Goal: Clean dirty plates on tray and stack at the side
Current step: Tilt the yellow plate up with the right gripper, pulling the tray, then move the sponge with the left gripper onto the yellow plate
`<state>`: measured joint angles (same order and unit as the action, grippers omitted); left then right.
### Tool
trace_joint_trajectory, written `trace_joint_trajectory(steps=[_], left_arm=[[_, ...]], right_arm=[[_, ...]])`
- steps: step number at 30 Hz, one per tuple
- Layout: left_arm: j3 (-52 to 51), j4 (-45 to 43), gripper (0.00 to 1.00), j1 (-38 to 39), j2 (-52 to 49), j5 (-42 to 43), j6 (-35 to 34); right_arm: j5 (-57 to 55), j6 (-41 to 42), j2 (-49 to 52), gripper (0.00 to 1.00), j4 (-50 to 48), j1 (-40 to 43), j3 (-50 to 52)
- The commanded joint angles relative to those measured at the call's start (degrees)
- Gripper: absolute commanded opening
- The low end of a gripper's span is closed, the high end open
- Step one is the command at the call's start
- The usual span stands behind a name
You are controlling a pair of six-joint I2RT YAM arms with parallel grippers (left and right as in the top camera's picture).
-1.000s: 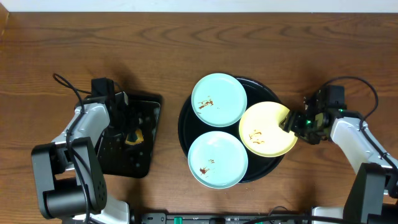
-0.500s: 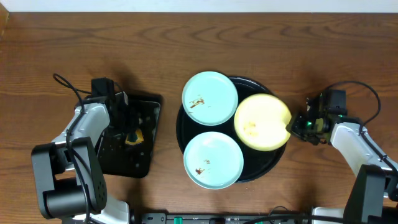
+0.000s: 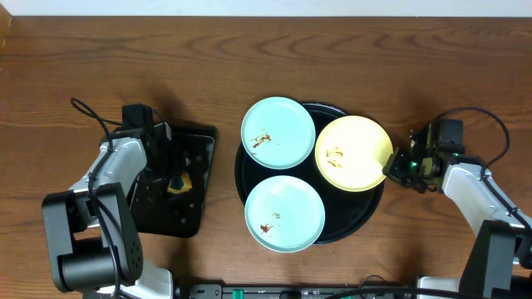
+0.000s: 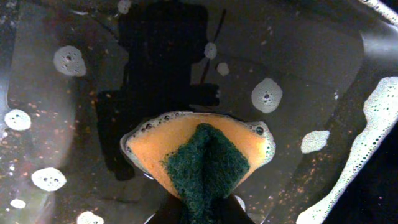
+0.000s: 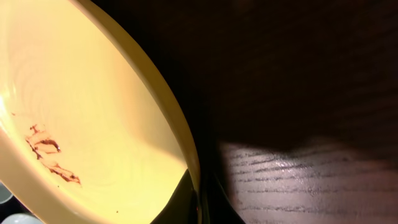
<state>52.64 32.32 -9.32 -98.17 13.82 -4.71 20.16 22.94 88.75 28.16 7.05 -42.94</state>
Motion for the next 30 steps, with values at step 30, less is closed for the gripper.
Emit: trace_joint_trajectory(steps=[30], left_arm=[[1.73,0.20,0.07,5.92,18.99,18.99,-1.62]], right_arm=[[-1.90,-11.45,1.27,0.01,9.38,-8.33,1.11]])
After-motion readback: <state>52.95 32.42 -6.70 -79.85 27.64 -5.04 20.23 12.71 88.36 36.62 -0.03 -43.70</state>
